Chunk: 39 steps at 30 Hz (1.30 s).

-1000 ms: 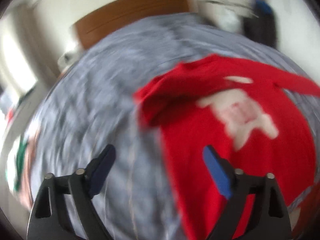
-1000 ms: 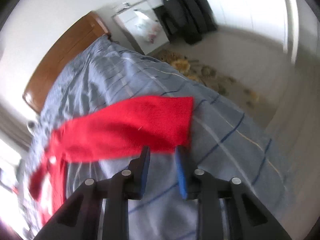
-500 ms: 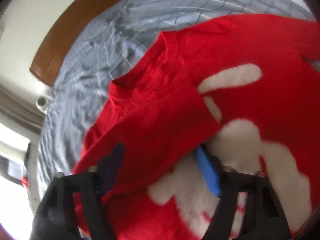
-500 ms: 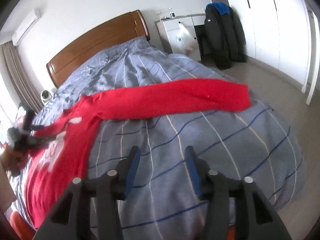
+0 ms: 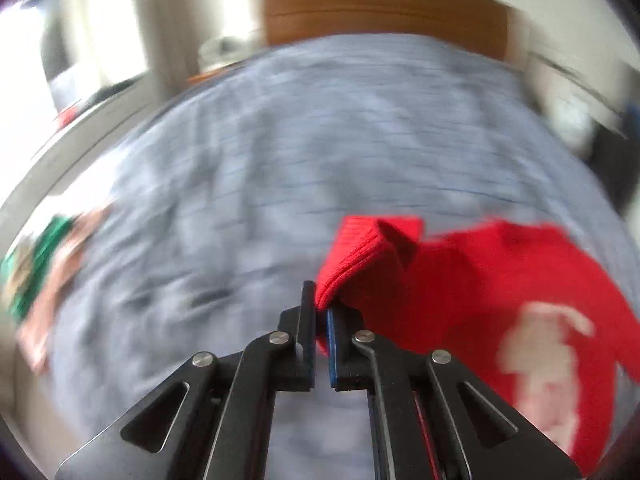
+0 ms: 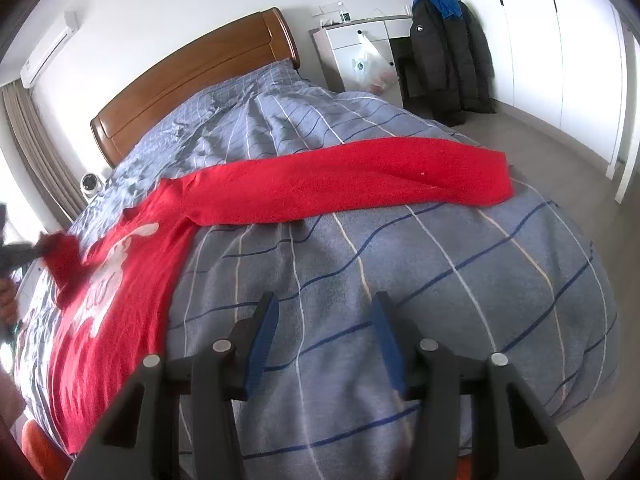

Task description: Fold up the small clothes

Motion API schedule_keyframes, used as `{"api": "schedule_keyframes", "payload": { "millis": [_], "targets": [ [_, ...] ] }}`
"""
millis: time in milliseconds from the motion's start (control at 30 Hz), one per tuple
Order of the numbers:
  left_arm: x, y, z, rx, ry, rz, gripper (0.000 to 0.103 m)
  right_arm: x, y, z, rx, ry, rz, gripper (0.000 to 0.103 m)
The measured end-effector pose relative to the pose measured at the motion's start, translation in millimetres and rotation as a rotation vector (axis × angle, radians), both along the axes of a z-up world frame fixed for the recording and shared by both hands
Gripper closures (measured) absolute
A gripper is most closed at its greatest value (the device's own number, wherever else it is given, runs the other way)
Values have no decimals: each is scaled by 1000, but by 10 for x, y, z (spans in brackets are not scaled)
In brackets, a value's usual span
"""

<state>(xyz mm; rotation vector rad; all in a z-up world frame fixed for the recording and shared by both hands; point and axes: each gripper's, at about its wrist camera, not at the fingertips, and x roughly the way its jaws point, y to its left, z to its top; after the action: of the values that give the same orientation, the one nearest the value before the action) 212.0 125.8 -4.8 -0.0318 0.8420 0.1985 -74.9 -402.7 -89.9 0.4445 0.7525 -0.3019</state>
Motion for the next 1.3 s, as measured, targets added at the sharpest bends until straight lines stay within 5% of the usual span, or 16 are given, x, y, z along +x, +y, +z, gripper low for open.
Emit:
{"api": "schedule_keyframes", "payload": {
  "millis": [167, 400, 667, 967, 1167, 1267, 1300],
  "targets": [
    [-461, 1074, -405, -32, 69, 285, 100, 14, 23, -7, -7, 5, -4, 55],
    [-743, 1392, -1017, -133, 150, 430, 100, 76, 124, -29, -51, 38, 15, 55],
    [-716, 1447, -1186, -143, 173, 431, 100, 91, 160, -53, -70, 59, 13, 55],
    [-670, 1293, -1245, -6, 177, 373, 99, 77, 142, -47, -59, 49, 9, 55],
    [-677, 1322, -1230, -5, 172, 342, 97, 68, 185, -24, -88, 51, 7, 51],
    [-718, 1335, -1200, 2, 163, 325, 90, 63, 211, -9, -100, 49, 7, 44],
    [-751, 1338, -1171, 16, 162, 326, 78, 62, 219, -2, -105, 49, 6, 44]
  ]
}}
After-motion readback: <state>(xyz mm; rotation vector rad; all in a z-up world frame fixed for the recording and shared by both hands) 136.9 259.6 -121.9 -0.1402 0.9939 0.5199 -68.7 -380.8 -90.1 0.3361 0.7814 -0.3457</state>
